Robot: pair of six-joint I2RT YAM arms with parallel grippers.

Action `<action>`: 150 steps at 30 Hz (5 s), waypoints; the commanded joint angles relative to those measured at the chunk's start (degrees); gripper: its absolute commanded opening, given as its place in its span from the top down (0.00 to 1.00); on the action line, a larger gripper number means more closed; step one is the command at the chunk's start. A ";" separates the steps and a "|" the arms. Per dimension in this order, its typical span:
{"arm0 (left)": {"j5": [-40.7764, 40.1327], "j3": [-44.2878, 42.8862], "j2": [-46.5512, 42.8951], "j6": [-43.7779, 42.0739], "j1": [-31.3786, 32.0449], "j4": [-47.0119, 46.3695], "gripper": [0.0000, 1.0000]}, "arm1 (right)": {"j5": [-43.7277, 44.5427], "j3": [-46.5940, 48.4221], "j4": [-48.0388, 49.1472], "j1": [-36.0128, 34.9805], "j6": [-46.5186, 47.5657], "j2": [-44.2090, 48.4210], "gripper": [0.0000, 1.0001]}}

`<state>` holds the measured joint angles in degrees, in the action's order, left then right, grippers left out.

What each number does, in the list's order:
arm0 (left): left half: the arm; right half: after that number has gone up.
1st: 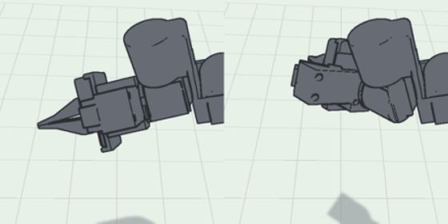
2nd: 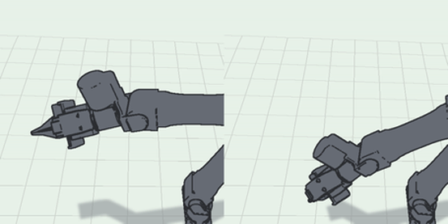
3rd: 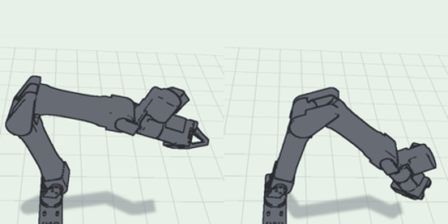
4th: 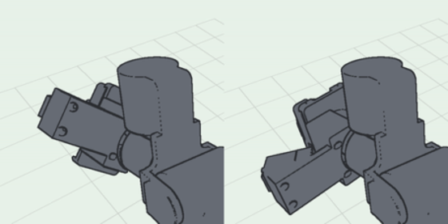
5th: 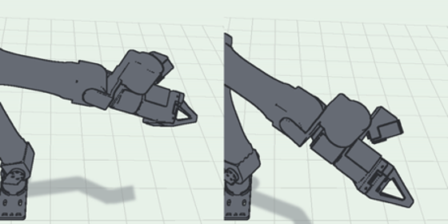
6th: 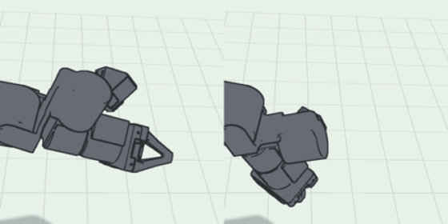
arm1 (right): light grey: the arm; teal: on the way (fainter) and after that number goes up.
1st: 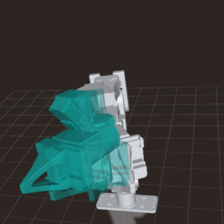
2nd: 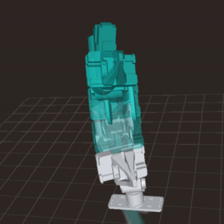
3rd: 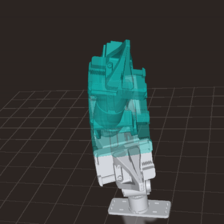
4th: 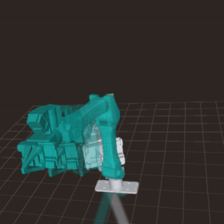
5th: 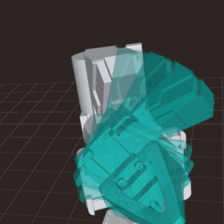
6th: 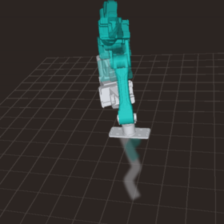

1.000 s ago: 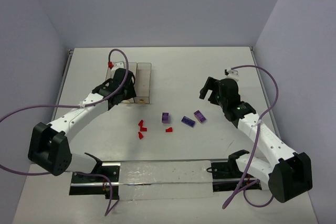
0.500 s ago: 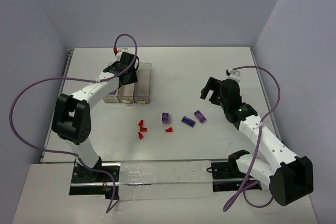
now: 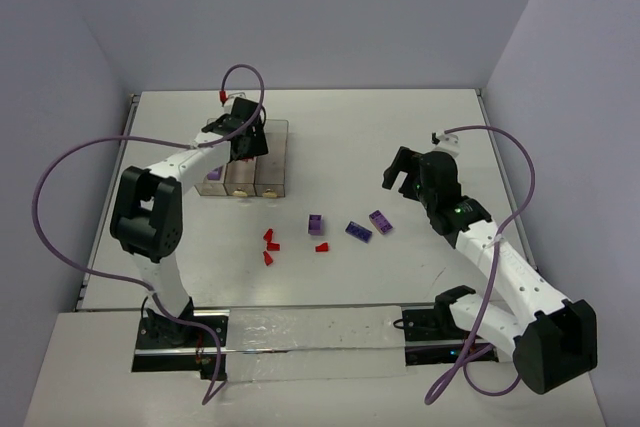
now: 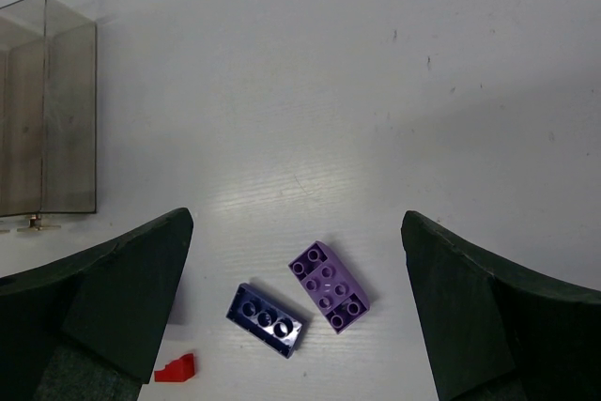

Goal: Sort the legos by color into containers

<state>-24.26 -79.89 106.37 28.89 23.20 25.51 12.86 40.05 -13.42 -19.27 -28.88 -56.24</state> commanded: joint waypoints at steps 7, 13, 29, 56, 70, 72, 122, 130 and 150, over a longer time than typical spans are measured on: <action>0.79 -3.37 -3.23 0.20 -0.02 -0.27 0.01 | 1.38 -0.41 -0.20 -0.33 0.12 2.28 0.00; -0.43 5.47 -14.15 0.13 5.29 -0.17 0.07 | 1.53 -0.69 0.18 -0.32 -0.22 2.26 0.00; 3.30 30.88 -26.56 11.73 21.95 1.16 0.19 | -1.00 -0.44 2.00 -0.33 -1.10 -0.26 0.00; 4.78 32.92 -17.29 11.26 22.07 -2.76 0.60 | -2.14 2.29 0.15 -0.33 1.09 -0.12 0.00; -3.07 18.40 -20.60 7.88 21.42 9.97 1.00 | -3.01 2.84 -1.06 -0.33 0.94 0.85 0.00; -3.91 14.45 -19.90 7.21 20.04 11.41 1.00 | -3.13 2.47 -1.11 -0.36 0.79 1.45 0.00; 5.49 30.78 -28.33 15.62 26.37 5.78 0.01 | -1.47 -1.15 -0.62 -0.51 -0.75 5.02 0.00; 4.79 33.22 -22.83 18.58 29.01 4.13 0.15 | -1.51 -1.37 -0.64 -0.51 -0.81 5.27 0.00; 2.23 32.34 -17.46 17.22 29.00 2.27 0.42 | -2.32 -1.73 0.50 -0.51 -1.70 4.46 0.00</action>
<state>-20.64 -46.33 87.94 46.14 52.03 29.86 10.07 37.91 -15.42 -19.38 -30.30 -51.76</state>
